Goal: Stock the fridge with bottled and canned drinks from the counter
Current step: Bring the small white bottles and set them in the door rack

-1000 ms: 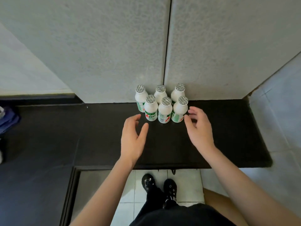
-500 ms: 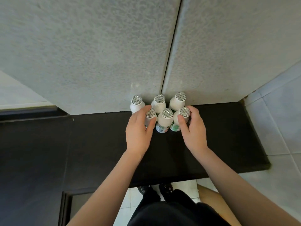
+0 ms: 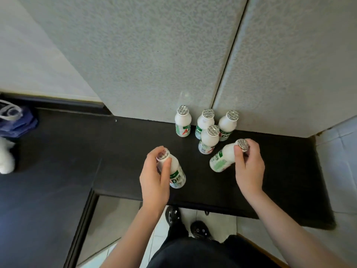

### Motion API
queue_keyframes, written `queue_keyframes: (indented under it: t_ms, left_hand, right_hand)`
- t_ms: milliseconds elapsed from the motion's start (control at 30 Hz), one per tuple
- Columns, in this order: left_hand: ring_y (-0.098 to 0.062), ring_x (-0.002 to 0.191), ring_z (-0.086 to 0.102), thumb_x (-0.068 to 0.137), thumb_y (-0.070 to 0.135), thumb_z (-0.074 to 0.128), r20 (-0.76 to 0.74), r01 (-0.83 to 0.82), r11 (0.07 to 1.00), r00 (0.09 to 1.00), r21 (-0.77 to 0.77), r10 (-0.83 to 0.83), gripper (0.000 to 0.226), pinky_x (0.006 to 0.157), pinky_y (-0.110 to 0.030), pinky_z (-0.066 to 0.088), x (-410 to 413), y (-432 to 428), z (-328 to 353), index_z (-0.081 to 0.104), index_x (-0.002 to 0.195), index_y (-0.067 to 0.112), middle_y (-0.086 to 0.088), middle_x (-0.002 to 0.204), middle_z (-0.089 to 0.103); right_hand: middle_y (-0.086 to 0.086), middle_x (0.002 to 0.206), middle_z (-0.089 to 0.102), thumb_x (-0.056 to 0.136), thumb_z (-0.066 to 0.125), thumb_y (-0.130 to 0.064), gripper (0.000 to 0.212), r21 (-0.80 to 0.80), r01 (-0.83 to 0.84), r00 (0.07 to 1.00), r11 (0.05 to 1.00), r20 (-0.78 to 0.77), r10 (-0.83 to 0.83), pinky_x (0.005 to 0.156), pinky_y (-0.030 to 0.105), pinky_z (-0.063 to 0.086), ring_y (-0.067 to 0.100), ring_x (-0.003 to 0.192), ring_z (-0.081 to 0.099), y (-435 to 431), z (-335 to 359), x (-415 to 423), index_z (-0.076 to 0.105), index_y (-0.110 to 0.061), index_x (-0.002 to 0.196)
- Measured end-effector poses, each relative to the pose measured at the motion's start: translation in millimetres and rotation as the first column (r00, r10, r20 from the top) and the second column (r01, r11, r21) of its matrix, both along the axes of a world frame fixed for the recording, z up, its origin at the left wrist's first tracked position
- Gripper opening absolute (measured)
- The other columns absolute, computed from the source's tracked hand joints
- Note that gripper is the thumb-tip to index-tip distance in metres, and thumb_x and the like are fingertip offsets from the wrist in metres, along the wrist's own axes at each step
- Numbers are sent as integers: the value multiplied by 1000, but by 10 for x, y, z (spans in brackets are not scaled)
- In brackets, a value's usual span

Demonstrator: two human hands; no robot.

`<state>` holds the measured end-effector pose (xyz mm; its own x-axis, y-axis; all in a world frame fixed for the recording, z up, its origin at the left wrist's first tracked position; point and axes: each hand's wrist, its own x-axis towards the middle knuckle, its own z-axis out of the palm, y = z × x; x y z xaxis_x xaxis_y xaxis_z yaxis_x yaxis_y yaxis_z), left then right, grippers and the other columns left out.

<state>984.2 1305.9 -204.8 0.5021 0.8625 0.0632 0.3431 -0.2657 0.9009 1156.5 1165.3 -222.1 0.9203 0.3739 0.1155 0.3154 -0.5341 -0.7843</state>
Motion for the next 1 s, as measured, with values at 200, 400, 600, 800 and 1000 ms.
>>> queue_keyframes:
  t_ms: [200,400,600,800,1000]
  left_hand:
    - [1,92,61,94,18,57,59,-214,965,973,-149,225,35,74,-9,47,-541,-440,-8,51,107,50,26,103,61]
    - [2,78,60,93,15,57,48,-438,870,887,-228,459,28,67,-7,45,-1177,-1087,-38,55,100,42,23,96,63]
    - [-3,83,58,94,21,58,-5,-758,588,614,-282,789,20,65,-12,46,-1946,-1974,-137,56,97,40,16,95,63]
    - [-6,87,59,93,23,58,-14,-923,187,204,-337,979,14,68,-17,48,-2594,-2858,-127,57,99,36,11,97,64]
    - [-8,88,59,92,18,59,0,-943,-17,-17,-331,1000,17,69,-16,49,-3030,-3546,-153,56,101,32,3,101,64]
  right_hand:
    - [-6,109,55,91,49,-38,39,87,-219,963,972,-141,230,75,20,47,12,100,58,-204,25,-395,49,-15,123]
    - [-14,102,56,91,53,-33,25,166,-519,806,839,-231,544,81,27,48,10,99,57,-133,-28,-782,51,-24,114]
    - [-16,92,58,92,56,-25,14,181,-834,462,522,-288,839,67,9,44,0,84,57,-49,-226,-1464,53,-24,106]
    - [-14,95,60,90,53,-40,22,172,-971,98,165,-344,934,72,28,49,7,87,59,-217,-262,-2279,52,-28,109]
    - [-15,88,62,87,56,-48,16,151,-987,-109,-62,-331,937,70,25,48,6,82,60,-535,-199,-2991,51,-40,100]
